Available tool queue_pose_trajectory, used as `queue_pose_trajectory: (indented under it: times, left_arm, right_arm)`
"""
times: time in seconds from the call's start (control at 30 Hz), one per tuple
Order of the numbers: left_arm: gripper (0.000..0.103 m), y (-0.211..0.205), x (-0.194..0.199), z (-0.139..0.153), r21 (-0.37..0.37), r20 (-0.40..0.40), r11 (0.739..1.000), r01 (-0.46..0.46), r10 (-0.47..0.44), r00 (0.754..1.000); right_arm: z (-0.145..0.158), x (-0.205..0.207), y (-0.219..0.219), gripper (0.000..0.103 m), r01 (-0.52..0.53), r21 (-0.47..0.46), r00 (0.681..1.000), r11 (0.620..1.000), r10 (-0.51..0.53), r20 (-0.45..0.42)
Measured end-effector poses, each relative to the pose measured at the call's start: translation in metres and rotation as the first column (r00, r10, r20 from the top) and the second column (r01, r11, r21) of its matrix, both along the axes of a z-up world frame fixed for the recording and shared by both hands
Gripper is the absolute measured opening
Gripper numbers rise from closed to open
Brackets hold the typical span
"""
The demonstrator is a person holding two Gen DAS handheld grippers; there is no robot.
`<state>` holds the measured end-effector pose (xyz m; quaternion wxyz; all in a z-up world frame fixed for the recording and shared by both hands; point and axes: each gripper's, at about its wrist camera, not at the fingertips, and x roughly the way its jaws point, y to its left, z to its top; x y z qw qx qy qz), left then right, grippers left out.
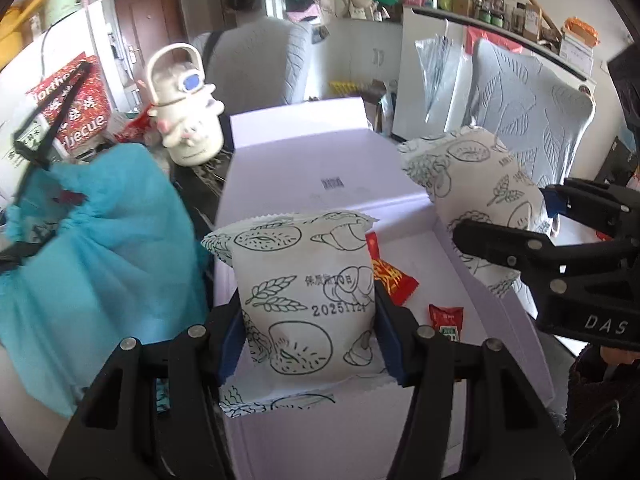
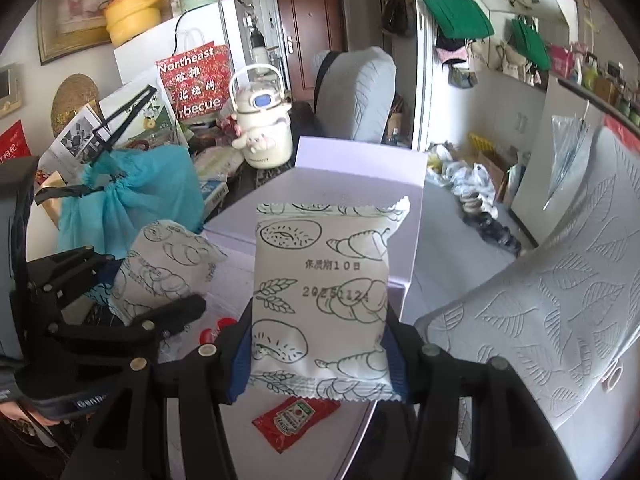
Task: Organize objects
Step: 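Carry the white packet toward the box with the right tool while the left tool carries its packet, then lower the white packet into the box with the right tool while the left tool lowers its packet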
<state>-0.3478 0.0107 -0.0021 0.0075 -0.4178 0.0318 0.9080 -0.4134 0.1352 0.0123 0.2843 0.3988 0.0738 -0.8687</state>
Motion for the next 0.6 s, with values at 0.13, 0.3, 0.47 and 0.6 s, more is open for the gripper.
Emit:
queue_pose_trajectory:
  times: [0.13,0.3,0.47,0.6]
  left_arm:
    - [0.055,0.008,-0.004,-0.012,-0.018,0.03,1.0,0.01,-0.01,1.0]
    - [0.055,0.008,-0.008,-0.023,-0.09,0.027,0.996,-0.019,0.022,0.999]
    - [0.055,-0.003,-0.012,-0.03,-0.039,0.06,0.999,-0.03,0.032,0.998]
    - [0.056,-0.009,-0.015,-0.033,-0.002,0.071,1.0,-0.028,0.028,0.997]
  right_arm:
    - [-0.014,-0.006,0.001,0.056,-0.011,0.009,0.999,1.0,0.011,0.041]
    - [-0.034,-0.01,-0.007,0.056,-0.032,0.035,0.995,0.999,0.029,0.091]
    - [-0.045,-0.011,-0.012,0.056,-0.052,0.024,0.99,0.998,0.048,0.13]
    - [-0.051,-0.011,-0.013,0.056,-0.053,0.032,0.987,0.998,0.047,0.152]
